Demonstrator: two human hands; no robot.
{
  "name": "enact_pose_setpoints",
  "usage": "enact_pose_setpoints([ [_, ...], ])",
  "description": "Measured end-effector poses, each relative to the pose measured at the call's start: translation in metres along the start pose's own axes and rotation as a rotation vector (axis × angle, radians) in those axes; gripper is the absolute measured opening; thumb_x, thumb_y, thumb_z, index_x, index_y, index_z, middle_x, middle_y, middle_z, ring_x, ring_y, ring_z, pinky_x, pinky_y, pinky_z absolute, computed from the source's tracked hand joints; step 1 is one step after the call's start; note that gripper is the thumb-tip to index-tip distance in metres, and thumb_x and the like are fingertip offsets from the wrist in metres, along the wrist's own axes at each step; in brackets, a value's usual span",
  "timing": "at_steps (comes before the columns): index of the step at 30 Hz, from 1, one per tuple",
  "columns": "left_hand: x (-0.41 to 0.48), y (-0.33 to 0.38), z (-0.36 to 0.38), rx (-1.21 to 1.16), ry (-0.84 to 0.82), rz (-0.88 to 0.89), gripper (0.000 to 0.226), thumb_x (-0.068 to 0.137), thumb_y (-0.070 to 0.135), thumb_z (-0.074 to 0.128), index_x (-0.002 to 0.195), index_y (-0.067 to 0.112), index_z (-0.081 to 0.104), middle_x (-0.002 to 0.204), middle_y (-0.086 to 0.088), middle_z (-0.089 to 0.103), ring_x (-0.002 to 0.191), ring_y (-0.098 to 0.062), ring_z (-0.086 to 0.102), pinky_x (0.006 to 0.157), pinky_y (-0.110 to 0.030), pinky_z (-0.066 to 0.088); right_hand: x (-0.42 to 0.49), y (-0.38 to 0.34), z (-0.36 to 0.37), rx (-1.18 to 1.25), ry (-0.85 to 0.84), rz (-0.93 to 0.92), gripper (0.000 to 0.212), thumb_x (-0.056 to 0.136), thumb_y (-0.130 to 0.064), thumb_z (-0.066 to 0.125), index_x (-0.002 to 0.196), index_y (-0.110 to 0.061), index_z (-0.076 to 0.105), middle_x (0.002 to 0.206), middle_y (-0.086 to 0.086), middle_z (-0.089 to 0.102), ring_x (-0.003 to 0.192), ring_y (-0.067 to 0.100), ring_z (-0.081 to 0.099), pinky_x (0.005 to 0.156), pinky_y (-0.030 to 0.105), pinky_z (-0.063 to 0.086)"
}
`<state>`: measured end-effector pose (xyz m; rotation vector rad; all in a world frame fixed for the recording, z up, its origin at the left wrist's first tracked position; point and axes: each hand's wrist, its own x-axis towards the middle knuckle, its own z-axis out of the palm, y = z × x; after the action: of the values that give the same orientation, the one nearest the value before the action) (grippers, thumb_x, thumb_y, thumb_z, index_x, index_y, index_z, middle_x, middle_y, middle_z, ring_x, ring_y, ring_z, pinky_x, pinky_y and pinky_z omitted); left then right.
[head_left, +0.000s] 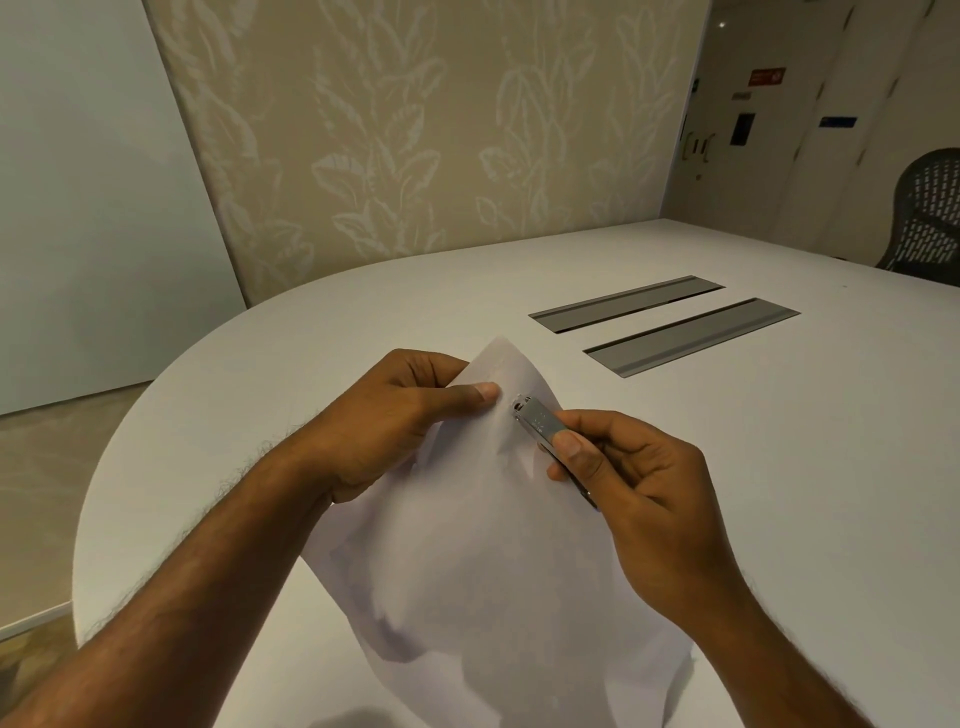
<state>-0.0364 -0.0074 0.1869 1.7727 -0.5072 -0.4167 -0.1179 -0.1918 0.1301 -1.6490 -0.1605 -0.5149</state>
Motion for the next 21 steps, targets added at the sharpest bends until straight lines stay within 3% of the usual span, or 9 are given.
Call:
enact_pose_setpoints([
  [4, -0.0013, -0.0007, -0.0003, 0.003, -0.013, 0.005, 0.034, 0.079, 0.034, 0.063, 0.093, 0.007, 0.078, 0.097, -0.017, 0.077, 0.080, -0.032, 0.073, 0.082, -0.044, 0.058, -0.0007, 0.0003, 0.0002, 0.003, 0.015, -0.011, 0.022, 0.073, -0.040, 0.059, 0.091, -0.032, 0.068, 0.082, -0.008, 0.074, 0.078, 0.013, 0.070, 0.069, 0.017, 0.056],
  [13, 0.0001, -0.0007, 0.0006, -0.015, -0.036, -0.007, 0.033, 0.081, 0.032, 0.064, 0.092, 0.005, 0.078, 0.094, -0.018, 0.078, 0.078, -0.031, 0.073, 0.081, -0.044, 0.058, 0.0013, -0.0003, 0.0023, -0.005, 0.021, -0.018, 0.022, 0.076, -0.033, 0.059, 0.095, -0.027, 0.068, 0.086, -0.005, 0.073, 0.078, 0.012, 0.070, 0.072, 0.018, 0.057],
  [21, 0.0007, 0.0027, 0.0026, 0.042, -0.013, -0.014, 0.042, 0.076, 0.039, 0.066, 0.093, 0.003, 0.078, 0.094, -0.019, 0.077, 0.080, -0.037, 0.073, 0.081, -0.048, 0.059, 0.0043, 0.0023, 0.0025, -0.167, 0.026, -0.162, 0.026, 0.087, -0.042, 0.058, 0.102, -0.023, 0.067, 0.087, -0.011, 0.071, 0.090, 0.012, 0.068, 0.073, 0.012, 0.053],
])
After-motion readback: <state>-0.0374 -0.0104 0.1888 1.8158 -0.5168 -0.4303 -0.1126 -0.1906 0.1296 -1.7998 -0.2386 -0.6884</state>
